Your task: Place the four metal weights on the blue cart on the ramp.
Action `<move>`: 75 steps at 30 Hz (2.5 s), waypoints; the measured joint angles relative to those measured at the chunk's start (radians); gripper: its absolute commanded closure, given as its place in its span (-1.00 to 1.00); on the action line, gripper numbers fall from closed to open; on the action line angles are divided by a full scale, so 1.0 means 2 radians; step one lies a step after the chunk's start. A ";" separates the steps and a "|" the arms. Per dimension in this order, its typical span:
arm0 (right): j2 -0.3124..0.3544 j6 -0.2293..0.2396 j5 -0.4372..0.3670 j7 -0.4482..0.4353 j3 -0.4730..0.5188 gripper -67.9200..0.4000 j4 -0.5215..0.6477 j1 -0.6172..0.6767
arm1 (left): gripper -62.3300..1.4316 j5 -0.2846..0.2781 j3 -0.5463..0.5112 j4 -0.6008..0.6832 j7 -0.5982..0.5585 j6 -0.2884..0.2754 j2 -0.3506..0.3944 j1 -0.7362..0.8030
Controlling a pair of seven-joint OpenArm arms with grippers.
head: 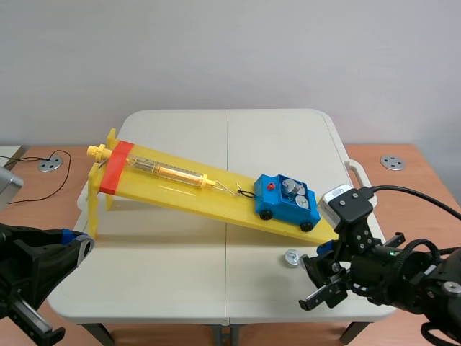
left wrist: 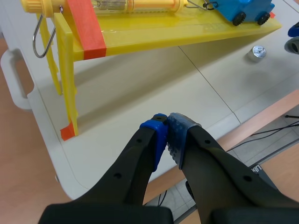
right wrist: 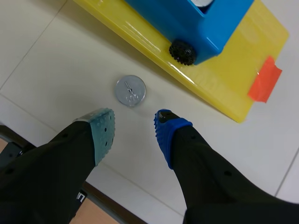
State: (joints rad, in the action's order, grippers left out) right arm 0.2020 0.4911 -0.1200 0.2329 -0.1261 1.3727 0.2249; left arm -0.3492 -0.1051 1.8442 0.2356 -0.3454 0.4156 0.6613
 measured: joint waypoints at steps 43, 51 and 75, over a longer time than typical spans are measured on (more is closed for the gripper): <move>-0.029 -0.087 0.053 -0.038 -0.069 0.35 -0.082 -0.047 | 0.84 0.000 0.000 0.000 0.000 0.000 0.000 0.000; -0.029 -0.091 0.053 -0.047 -0.069 0.61 -0.088 -0.048 | 0.84 0.000 0.000 0.000 0.000 0.000 0.000 0.000; -0.006 -0.100 0.042 -0.042 -0.069 0.97 -0.039 -0.020 | 0.84 0.000 0.000 0.000 0.000 0.000 0.000 0.000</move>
State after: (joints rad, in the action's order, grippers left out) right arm 0.1890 0.2920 -0.0360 0.1486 -0.2642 1.2949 0.1856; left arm -0.3492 -0.1051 1.8442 0.2356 -0.3454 0.4156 0.6613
